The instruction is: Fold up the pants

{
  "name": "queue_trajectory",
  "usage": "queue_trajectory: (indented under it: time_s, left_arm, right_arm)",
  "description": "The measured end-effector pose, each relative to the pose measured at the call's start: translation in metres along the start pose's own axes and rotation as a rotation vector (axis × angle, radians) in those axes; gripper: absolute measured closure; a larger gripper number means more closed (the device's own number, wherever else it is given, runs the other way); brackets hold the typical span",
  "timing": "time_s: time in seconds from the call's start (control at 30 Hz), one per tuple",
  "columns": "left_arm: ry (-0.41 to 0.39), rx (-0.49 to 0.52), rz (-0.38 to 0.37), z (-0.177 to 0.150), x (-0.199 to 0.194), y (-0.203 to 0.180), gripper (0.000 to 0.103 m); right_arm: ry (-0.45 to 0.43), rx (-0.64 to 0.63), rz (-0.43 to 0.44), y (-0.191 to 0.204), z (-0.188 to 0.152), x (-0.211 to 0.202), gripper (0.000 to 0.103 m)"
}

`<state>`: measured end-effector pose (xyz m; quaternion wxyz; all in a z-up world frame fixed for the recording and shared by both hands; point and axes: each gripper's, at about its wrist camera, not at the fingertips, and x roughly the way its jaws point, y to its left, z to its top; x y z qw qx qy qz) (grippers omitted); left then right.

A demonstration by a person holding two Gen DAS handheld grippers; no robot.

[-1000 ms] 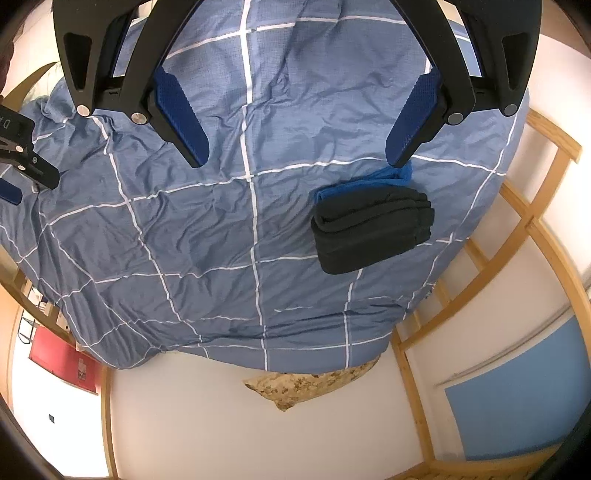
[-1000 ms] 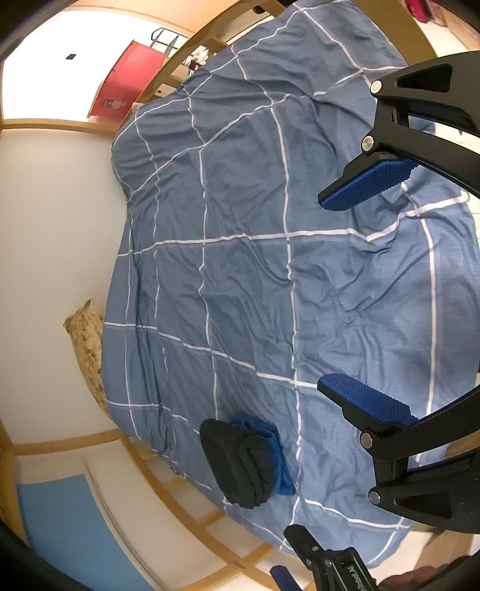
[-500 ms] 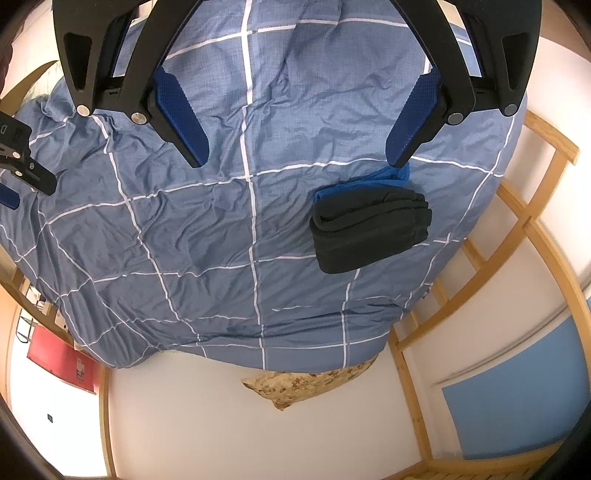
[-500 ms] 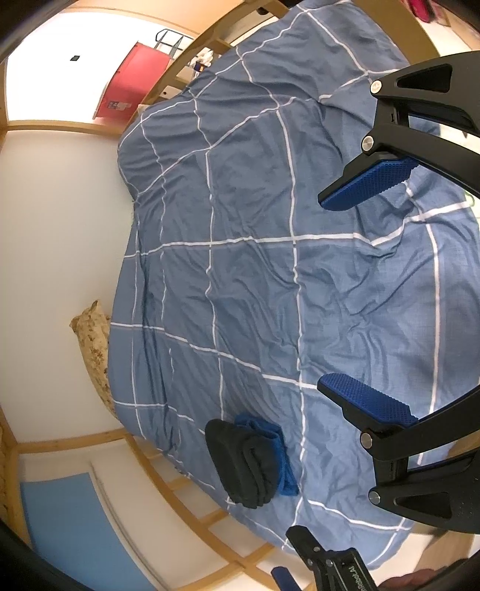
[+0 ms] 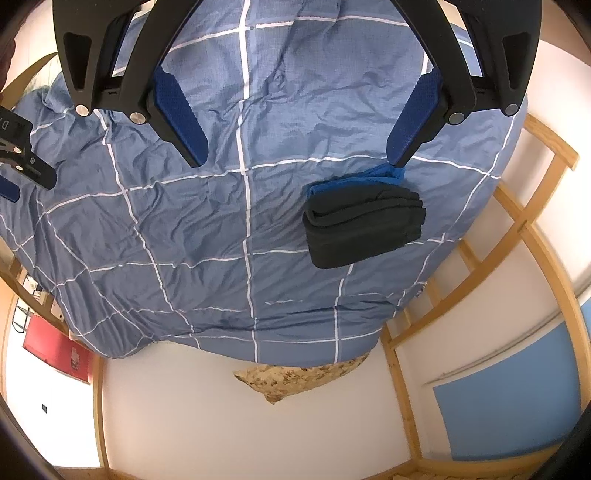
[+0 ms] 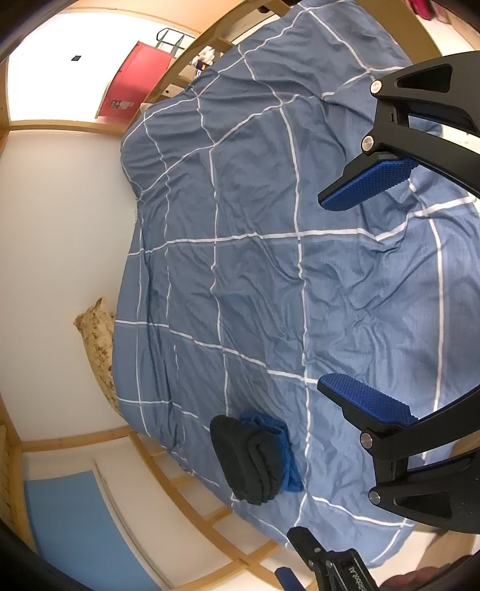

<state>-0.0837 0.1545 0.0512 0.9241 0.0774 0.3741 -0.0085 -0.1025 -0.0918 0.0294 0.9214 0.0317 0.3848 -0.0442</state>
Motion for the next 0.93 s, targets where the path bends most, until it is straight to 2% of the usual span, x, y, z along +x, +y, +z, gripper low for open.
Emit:
queue_trajectory:
  time_s: [0.93]
  left_arm:
    - [-0.002,-0.061,0.013,-0.002,-0.005,0.004,0.004]
  right_arm:
    - [-0.007,-0.012,0.004,0.012,0.005,-0.004,0.013]
